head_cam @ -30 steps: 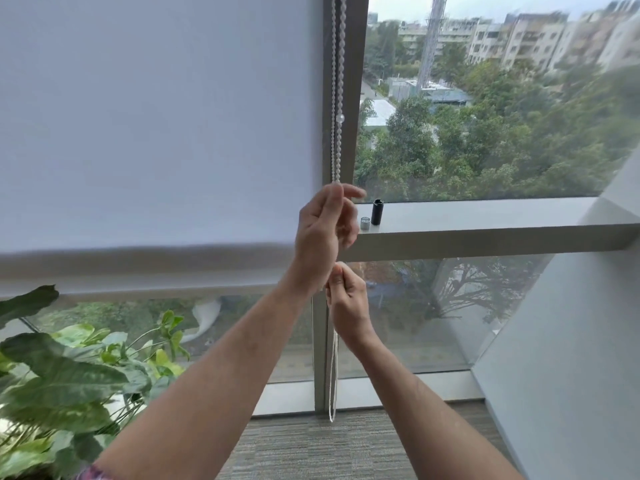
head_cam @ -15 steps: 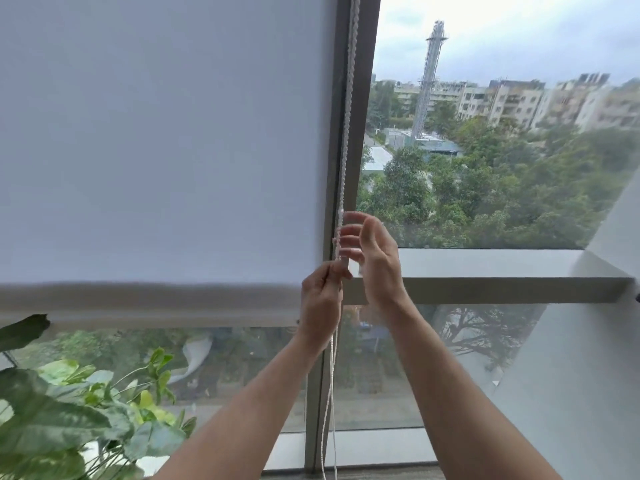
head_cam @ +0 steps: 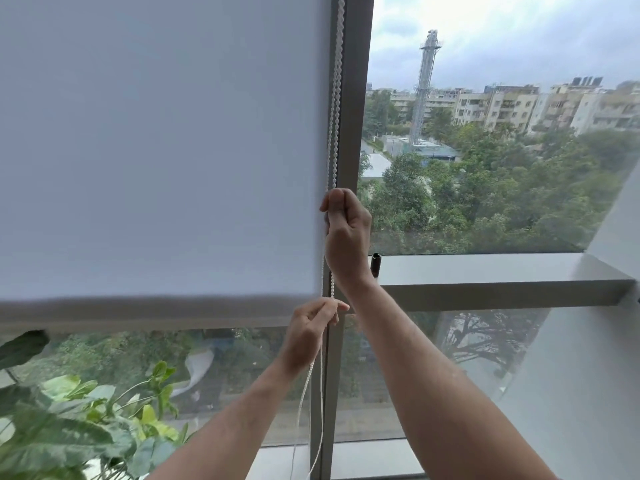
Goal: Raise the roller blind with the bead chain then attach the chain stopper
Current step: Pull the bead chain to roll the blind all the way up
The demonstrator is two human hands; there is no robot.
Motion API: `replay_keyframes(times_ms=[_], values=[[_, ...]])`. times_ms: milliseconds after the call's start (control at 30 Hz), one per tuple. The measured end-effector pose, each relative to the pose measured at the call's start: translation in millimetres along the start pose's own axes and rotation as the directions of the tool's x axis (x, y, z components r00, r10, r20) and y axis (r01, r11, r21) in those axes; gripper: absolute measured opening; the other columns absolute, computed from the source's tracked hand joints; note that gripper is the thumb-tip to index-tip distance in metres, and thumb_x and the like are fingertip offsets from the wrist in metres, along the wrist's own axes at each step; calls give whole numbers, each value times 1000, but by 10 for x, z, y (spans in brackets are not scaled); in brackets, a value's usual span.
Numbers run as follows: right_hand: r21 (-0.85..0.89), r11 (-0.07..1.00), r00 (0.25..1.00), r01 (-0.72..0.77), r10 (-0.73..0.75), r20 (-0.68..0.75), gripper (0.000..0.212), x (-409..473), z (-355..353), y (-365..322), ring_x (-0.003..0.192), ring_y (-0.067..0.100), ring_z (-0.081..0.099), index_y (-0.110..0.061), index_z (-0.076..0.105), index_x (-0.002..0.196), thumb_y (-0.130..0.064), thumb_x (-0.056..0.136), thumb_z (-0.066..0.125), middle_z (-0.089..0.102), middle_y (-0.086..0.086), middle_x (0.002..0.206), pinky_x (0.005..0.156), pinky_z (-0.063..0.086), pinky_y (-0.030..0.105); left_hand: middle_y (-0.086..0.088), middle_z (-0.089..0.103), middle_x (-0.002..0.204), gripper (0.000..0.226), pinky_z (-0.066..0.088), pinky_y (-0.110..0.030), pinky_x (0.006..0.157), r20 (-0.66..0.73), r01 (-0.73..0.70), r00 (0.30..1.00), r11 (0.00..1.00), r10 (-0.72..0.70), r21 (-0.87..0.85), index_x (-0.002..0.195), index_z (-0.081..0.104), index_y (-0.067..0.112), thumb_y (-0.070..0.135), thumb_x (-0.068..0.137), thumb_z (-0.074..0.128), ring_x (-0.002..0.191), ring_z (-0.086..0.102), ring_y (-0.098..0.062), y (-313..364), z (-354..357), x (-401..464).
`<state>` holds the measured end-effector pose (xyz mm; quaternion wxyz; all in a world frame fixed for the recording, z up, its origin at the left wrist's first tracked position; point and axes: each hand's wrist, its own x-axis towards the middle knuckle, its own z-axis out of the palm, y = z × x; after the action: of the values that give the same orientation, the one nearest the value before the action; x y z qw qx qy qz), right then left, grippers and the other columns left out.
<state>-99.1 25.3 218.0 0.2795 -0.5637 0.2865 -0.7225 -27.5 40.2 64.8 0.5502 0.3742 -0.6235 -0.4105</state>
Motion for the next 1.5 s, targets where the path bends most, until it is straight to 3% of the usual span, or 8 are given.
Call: replay_keyframes(times_ms=[133, 267, 433, 567, 767, 900, 1233, 1500], values=[[-35, 999, 999, -31, 33, 32, 36, -121, -70, 149, 49, 11, 30, -30, 53, 67, -23, 100, 44, 39, -15, 51, 47, 24, 28, 0, 64, 134, 57, 43, -29, 103, -34, 18, 999, 1000, -17, 26, 131, 63, 21, 40, 78, 50, 127, 55, -9, 147, -242, 172], [-94, 990, 994, -105, 108, 30, 38, -433, -177, 463, 53, 0, 38, -31, 50, 65, -15, 99, 44, 49, -17, 55, 54, 31, 20, -5, 74, 110, 36, 50, -38, 92, -234, -68, 972, 989, 36, -129, 114, 71, 18, 31, 89, 49, 109, 67, -18, 691, -255, 413], [-121, 986, 992, -118, 123, 35, 36, -646, -195, 651, 55, 2, 36, -29, 49, 66, -20, 100, 42, 47, -16, 58, 54, 30, 20, -8, 70, 83, 33, 55, -31, 68, -69, -214, 977, 942, 203, -259, 111, 67, 16, 32, 103, 40, 78, 67, -23, 1412, -96, 684], [-108, 985, 987, -137, 144, 66, 40, -644, -246, 679, 53, 3, 30, -33, 47, 62, -16, 98, 42, 41, -18, 54, 52, 27, 21, 5, 38, 49, 35, 28, -22, 41, -239, -240, 952, 949, 190, -204, 83, 67, 12, 26, 104, 43, 42, 33, -8, 1508, 131, 805], [-17, 927, 904, -376, 370, 214, 43, -533, -403, 639, 47, 8, 47, -19, 56, 64, -30, 103, 41, 54, -8, 53, 48, 40, 25, 9, 32, 45, 35, 22, -22, 40, -410, -339, 868, 938, 280, -78, 74, 65, 19, 33, 101, 47, 39, 28, -9, 1393, 230, 796], [-151, 900, 899, -408, 425, 107, 65, -147, -464, 359, 84, 18, 75, -26, 73, 84, -67, 95, 23, 78, 1, 84, 84, 58, 41, 16, 50, 45, 34, 35, -15, 38, -416, -354, 856, 934, 305, -43, 79, 64, 14, 25, 103, 43, 36, 45, 0, 1354, 205, 793], [137, 965, 957, -223, 190, 218, 44, 591, 3, -538, 54, 12, 53, -8, 63, 108, -38, 107, 32, 58, 4, 72, 50, 41, 27, 9, 31, 46, 32, 20, -24, 40, -319, -132, 944, 982, 84, -132, 74, 68, 23, 30, 96, 46, 42, 25, -9, 539, 203, 428], [126, 992, 1000, 12, -13, 14, 42, 473, 218, -395, 44, 10, 24, -27, 58, 63, -31, 102, 45, 30, -8, 49, 42, 18, 25, 0, 30, 49, 32, 19, -31, 44, -229, -125, 968, 988, 103, -85, 73, 69, 27, 26, 95, 45, 45, 27, -11, 451, 140, 285]])
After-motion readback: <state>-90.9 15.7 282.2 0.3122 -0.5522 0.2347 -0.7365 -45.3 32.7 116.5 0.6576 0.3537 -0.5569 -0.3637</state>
